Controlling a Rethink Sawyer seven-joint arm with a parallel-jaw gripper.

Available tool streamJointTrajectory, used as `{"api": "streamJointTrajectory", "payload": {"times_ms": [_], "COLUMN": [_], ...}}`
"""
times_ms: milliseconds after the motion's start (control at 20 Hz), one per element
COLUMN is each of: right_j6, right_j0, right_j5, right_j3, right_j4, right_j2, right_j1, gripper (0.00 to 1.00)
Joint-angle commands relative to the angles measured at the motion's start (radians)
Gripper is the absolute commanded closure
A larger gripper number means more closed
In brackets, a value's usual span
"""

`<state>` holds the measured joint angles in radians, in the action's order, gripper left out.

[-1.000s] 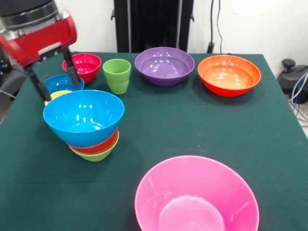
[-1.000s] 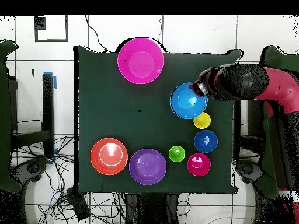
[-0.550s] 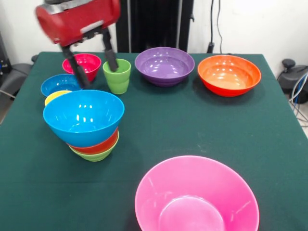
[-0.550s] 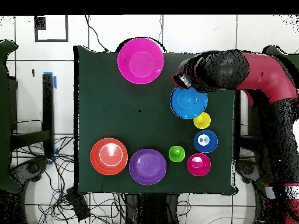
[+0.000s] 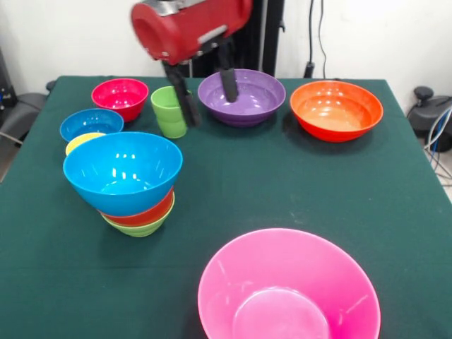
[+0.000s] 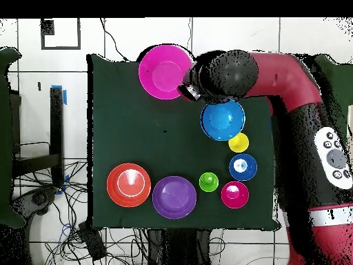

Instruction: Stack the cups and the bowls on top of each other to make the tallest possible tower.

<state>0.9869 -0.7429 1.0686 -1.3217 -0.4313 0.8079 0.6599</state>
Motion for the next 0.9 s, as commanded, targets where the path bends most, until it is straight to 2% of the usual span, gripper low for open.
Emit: {"api": "streamJointTrajectory", "payload": {"times_ms": [50,350,450,650,750,900], "right_j6": [0.262,0.305,0.312,0.398,0.422,0.464], "right_j0": [0.093,0.133,0.143,0.188,0.216,0.249], "right_j5": [0.037,0.028,0.010,-0.032,-0.029,-0.036], "right_j3": [0.056,0.065,0.070,0.096,0.115,0.132], "right_j4": [0.007,0.030,0.018,-0.032,-0.063,-0.074], "right_j2": [-0.135,-0.168,-0.184,-0.241,-0.272,-0.304], "right_j1": [-0.023,-0.014,-0.010,0.012,0.021,0.031], "gripper": [0.00,0.00,0.00,0.00,0.00,0.00]}}
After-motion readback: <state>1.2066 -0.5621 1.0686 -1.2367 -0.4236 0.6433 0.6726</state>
